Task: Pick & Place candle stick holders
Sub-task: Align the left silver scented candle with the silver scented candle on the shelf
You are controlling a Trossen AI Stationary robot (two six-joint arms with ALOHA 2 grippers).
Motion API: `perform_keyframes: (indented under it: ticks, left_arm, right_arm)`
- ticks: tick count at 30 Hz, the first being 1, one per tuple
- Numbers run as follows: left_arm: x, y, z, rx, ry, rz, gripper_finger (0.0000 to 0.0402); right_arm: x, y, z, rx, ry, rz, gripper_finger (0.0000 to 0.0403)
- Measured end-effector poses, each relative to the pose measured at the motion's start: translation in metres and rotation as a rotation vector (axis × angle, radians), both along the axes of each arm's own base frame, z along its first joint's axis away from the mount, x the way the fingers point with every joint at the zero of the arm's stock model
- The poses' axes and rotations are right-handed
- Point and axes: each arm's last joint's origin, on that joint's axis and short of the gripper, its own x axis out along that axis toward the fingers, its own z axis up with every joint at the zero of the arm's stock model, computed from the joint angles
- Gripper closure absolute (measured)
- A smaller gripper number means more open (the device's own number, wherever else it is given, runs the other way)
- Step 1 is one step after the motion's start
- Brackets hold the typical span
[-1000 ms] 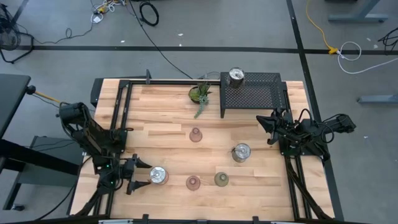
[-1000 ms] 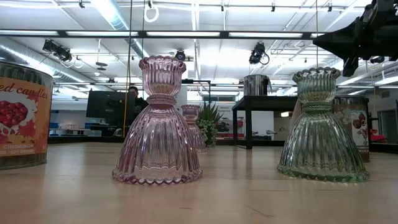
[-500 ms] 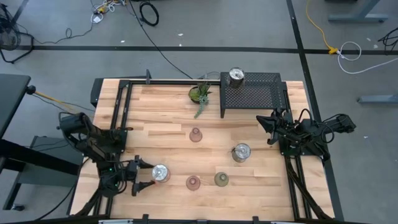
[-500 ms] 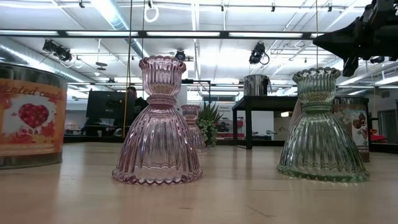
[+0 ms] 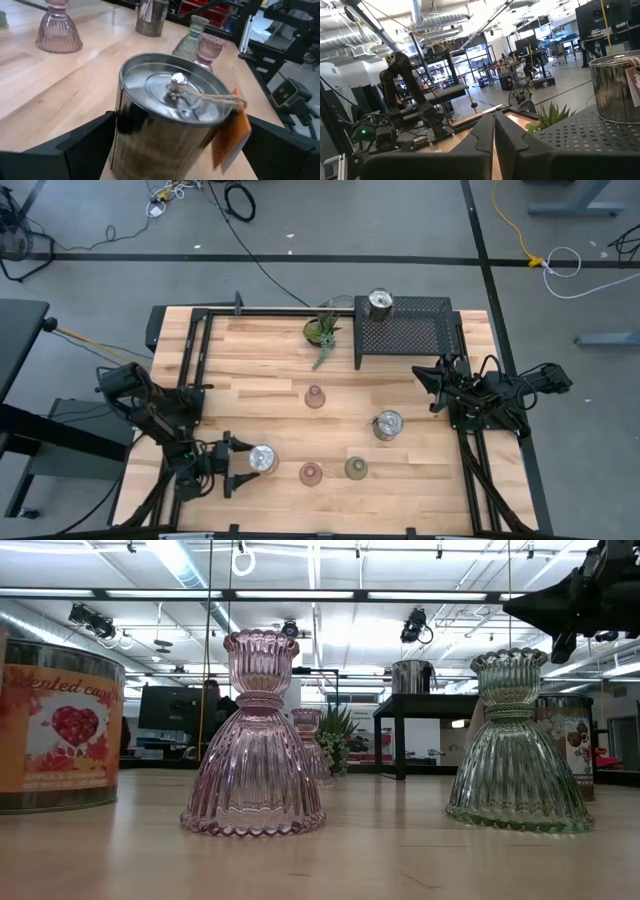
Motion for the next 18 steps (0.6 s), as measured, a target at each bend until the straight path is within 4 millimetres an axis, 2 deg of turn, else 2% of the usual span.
perform_keyframes:
  ticks: [9,18]
  left_arm:
    - [0.01,0.005,-0.014,-0.039,0.004,0.062,0.0001]
    - [0.021,0.009,-0.014,-0.018,-0.015,0.1,0.0001]
  right_arm:
    - [0.0,0.0,0.0,0.001,0.0,-0.001,0.0385]
    - [0.0,0.0,0.0,0.001,0.0,-0.001,0.0385]
